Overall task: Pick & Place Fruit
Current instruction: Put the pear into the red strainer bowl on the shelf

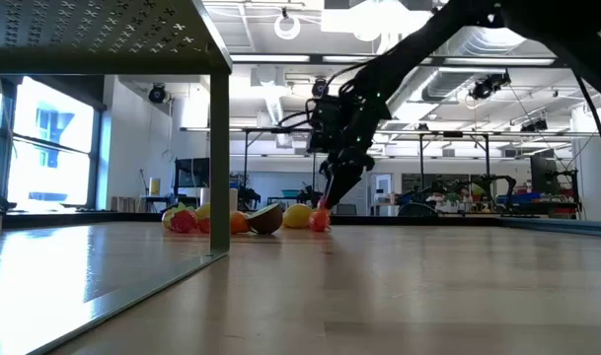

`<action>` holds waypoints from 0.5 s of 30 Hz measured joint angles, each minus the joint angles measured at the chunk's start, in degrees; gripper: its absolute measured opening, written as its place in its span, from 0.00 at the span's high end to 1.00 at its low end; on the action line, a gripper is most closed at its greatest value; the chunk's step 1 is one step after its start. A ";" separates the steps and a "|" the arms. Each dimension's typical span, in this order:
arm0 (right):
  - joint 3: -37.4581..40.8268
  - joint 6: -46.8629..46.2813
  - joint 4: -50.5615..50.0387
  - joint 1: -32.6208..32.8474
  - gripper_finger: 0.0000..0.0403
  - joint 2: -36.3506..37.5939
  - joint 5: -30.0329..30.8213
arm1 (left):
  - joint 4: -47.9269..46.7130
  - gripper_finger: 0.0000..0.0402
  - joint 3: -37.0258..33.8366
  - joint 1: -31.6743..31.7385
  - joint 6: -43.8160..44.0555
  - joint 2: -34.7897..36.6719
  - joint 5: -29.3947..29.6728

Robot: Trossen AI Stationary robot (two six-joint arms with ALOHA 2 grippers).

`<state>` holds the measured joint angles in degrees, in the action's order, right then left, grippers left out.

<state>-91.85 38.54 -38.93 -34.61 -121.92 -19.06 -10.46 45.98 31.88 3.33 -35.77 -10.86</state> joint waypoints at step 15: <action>0.00 -7.49 -1.32 0.92 0.75 11.42 -9.76 | 0.31 0.86 0.04 0.00 2.24 -0.89 0.90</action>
<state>-91.85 31.05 -40.24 -33.69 -110.49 -28.82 -10.14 46.02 31.88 5.57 -36.66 -9.96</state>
